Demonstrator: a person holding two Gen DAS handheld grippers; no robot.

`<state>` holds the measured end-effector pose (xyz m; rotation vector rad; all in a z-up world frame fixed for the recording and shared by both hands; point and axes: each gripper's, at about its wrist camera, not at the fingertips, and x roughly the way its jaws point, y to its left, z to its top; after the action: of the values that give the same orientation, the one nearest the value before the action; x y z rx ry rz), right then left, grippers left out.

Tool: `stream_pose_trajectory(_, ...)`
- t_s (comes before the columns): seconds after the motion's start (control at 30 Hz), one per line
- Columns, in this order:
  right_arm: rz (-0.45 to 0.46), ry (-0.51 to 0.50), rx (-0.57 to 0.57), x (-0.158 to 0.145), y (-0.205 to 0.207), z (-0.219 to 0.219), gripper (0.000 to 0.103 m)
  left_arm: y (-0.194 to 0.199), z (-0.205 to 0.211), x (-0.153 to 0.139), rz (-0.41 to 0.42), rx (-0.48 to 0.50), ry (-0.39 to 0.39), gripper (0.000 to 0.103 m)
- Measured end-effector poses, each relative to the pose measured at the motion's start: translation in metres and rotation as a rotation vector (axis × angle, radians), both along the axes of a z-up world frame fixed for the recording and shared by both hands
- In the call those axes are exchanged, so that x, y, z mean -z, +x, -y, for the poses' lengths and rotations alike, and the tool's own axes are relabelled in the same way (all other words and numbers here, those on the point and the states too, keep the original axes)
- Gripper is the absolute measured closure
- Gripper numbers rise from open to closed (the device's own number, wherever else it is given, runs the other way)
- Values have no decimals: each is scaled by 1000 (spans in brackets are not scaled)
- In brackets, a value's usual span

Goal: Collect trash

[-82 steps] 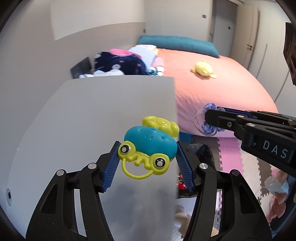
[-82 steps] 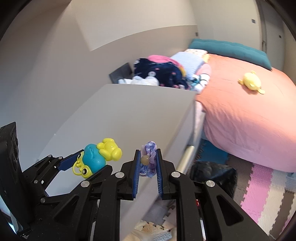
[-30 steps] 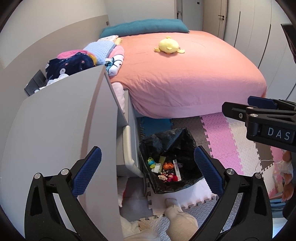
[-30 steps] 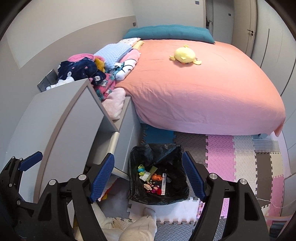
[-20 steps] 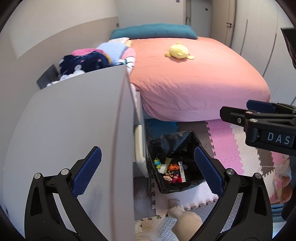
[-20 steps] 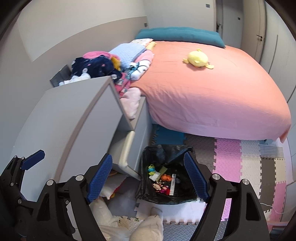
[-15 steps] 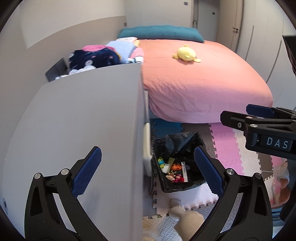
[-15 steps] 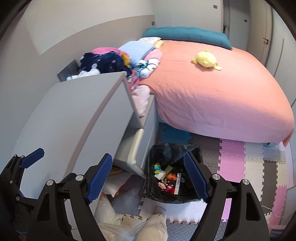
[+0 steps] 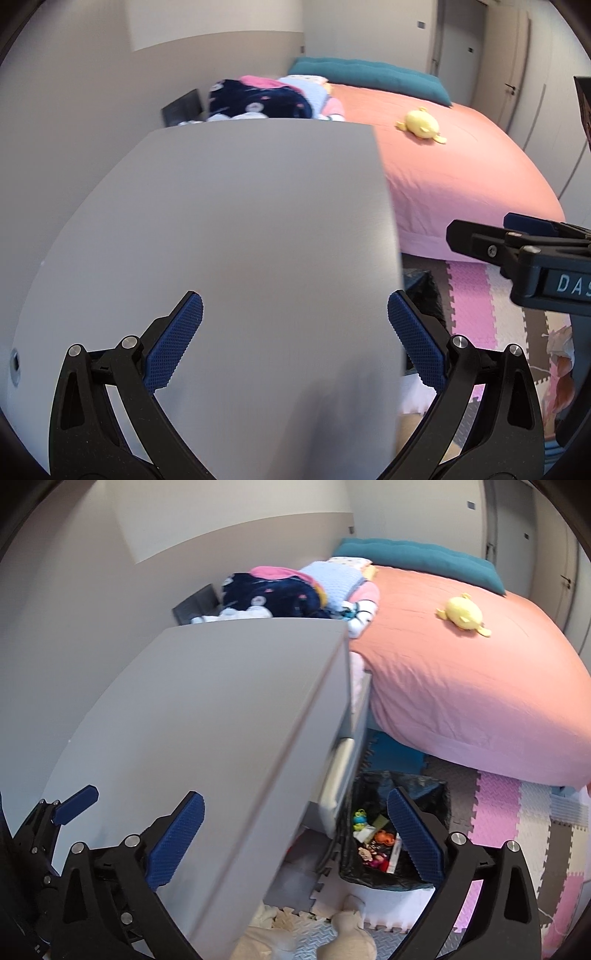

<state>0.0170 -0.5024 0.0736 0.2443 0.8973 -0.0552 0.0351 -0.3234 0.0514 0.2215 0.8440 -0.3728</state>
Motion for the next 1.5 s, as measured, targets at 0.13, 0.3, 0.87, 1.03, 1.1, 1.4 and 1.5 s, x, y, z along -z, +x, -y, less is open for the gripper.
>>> stream_pose_trajectory(0.13,6,3,-39,-3,5,-29,3,-2,-29,-2,0,-48,-9,6)
stream_pose_trajectory(0.3,13,8,-82,-5,9,-65,3,-5,-67,-3,3,-105,-13,6)
stream_pose_trajectory(0.87,-49,5,-204,19,-2,-177,3,-32,-199,5,-7,-300,-17,6)
stream_pose_trajectory(1.03,-70,30,-219,31,-14,-206,3,-42,-236,15,-24,-356,-3,6)
stream_pose_trajectory(1.1,-81,33,-229,36,-18,-216,3,-48,-250,18,-28,-372,1,6)
stream_pose_trajectory(1.4,-91,-7,-239,53,-39,-250,3,-65,-284,32,-47,-395,21,6)
stream_pose_trajectory(1.5,-79,-31,-221,55,-44,-256,3,-69,-288,37,-56,-398,19,6)
